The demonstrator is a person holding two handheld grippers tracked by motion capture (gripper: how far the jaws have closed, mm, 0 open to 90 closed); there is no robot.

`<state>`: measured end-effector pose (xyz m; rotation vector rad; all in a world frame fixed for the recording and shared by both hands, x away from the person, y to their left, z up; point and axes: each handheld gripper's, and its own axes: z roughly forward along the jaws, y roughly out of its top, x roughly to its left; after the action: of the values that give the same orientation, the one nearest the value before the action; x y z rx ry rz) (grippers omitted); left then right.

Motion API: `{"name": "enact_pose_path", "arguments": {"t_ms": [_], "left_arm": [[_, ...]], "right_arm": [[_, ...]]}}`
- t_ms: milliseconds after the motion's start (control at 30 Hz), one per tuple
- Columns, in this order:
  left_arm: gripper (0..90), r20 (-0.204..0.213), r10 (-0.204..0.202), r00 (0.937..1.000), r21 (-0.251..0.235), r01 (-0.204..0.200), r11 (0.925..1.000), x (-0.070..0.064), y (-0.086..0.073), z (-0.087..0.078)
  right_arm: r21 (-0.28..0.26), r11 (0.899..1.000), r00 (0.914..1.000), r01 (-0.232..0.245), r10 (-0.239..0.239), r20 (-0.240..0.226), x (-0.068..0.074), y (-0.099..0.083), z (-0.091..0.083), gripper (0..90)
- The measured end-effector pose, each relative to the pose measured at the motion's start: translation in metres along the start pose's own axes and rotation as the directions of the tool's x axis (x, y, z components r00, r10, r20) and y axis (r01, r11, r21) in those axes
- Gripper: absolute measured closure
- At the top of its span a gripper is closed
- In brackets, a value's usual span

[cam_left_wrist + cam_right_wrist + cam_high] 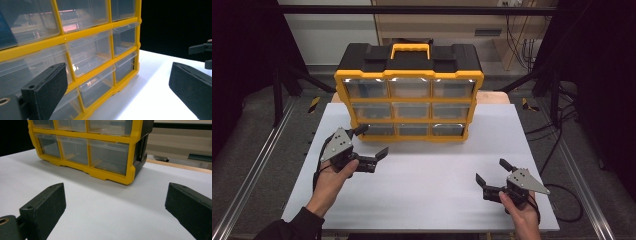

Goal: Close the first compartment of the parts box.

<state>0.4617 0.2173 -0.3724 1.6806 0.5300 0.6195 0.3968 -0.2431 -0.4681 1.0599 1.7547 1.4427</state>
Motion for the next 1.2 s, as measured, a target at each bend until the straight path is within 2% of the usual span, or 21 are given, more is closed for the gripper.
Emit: {"name": "enact_pose_path", "arguments": {"t_ms": [533, 700, 967, 1200], "left_arm": [[1.7, -0.046, -0.019, 0.9988, -0.002, 0.019, 0.9998, 0.010, -0.018, -0.033], [1.7, -0.049, -0.019, 0.9986, -0.002, 0.019, 0.9998, 0.008, -0.024, -0.038], [1.8, -0.049, 0.010, 0.9987, 0.006, -0.009, 0.9999, 0.001, -0.033, -0.045], [1.7, -0.045, 0.004, 0.9990, 0.007, -0.003, 1.0000, -0.003, -0.040, -0.049]], "right_arm": [[0.002, 1.000, 1.0000, -0.002, 0.002, 0.001, 0.001, 0.000, 0.000, 3.5], [0.002, 1.000, 1.0000, -0.001, 0.001, 0.001, 0.001, 0.000, 0.000, 3.5], [0.002, 1.000, 1.0000, 0.000, 0.000, 0.001, 0.001, 0.000, 0.000, 3.5], [0.003, 1.000, 1.0000, -0.002, 0.002, 0.000, 0.002, 0.000, 0.000, 3.5]]}}
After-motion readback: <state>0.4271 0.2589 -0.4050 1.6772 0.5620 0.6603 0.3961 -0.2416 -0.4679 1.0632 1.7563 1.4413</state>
